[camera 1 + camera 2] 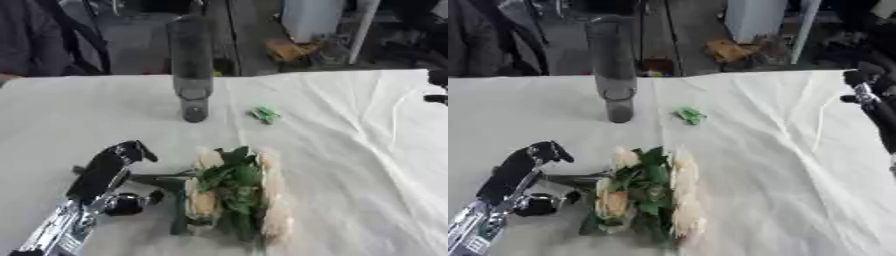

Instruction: Arrange flowers into the vase.

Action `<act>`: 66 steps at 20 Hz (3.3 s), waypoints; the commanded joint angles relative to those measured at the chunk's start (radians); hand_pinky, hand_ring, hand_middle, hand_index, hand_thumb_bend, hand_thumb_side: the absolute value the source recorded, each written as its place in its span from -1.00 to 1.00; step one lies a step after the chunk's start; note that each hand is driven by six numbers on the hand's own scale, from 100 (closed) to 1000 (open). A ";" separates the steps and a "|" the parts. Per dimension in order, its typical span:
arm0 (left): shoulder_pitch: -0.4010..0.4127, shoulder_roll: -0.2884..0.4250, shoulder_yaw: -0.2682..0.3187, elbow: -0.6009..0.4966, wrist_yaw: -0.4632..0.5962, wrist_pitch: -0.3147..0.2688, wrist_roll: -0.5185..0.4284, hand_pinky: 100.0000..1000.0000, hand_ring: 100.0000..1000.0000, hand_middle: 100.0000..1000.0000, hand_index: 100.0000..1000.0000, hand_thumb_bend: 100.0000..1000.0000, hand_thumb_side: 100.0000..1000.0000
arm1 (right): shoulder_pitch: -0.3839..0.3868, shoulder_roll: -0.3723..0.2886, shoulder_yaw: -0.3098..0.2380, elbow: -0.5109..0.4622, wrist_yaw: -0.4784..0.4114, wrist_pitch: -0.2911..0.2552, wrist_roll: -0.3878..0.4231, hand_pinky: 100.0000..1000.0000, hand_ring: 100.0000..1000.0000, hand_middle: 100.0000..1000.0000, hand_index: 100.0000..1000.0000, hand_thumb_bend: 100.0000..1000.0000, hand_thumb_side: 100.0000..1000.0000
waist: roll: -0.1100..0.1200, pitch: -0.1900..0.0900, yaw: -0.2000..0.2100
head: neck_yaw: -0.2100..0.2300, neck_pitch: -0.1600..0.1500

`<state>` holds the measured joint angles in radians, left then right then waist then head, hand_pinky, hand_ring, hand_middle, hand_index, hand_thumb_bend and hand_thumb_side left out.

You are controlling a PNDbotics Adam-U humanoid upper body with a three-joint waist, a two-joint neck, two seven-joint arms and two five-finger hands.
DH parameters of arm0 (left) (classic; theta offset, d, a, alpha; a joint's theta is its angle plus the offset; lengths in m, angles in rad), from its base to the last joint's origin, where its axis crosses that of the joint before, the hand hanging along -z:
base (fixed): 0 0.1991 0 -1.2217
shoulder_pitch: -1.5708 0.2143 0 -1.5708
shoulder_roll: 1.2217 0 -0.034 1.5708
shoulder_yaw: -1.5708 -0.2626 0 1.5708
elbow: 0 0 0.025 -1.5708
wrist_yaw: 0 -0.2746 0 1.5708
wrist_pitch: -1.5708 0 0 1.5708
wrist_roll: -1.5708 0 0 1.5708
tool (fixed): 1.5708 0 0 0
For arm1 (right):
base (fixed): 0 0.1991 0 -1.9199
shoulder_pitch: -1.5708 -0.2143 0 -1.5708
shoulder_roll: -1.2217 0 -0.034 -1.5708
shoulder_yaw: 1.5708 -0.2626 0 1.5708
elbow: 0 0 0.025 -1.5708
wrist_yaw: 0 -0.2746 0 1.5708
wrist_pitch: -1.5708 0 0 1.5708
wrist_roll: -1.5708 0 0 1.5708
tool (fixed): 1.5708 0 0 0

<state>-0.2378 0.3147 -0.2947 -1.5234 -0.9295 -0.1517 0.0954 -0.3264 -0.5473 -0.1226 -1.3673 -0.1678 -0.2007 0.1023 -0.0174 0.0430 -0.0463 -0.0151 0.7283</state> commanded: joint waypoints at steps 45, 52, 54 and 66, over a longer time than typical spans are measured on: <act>-0.065 -0.078 0.010 0.172 -0.079 0.007 0.003 0.18 -0.09 -0.10 0.04 0.93 -0.78 | -0.027 -0.013 -0.004 -0.013 -0.004 -0.002 0.001 0.46 0.77 0.57 0.51 -1.00 0.16 | -0.005 0.003 -0.012 | -0.004 -0.007; -0.067 -0.087 0.016 0.206 -0.089 0.012 0.022 -0.14 -0.37 -0.32 -0.22 1.00 -0.61 | -0.027 -0.012 -0.005 -0.013 -0.005 -0.001 -0.002 0.46 0.77 0.57 0.51 -1.00 0.16 | -0.006 0.004 -0.014 | -0.004 -0.008; -0.067 -0.090 0.017 0.212 -0.081 0.018 0.026 -0.33 -0.53 -0.42 -0.35 1.00 -0.63 | -0.027 -0.012 -0.005 -0.012 -0.005 -0.001 -0.002 0.46 0.77 0.57 0.51 -1.00 0.16 | -0.006 0.004 -0.014 | -0.005 -0.008; -0.073 -0.096 0.029 0.181 -0.018 0.043 0.109 -1.00 -1.00 -1.00 -1.00 1.00 -0.54 | -0.028 -0.011 -0.006 -0.010 -0.006 -0.001 -0.005 0.46 0.77 0.57 0.51 -1.00 0.18 | -0.009 0.004 -0.013 | -0.008 -0.009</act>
<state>-0.3048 0.2154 -0.2723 -1.3292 -0.9592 -0.1093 0.1909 -0.3355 -0.5384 -0.1221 -1.3672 -0.1689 -0.2000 0.1013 -0.0236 0.0544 -0.0575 -0.0200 0.7273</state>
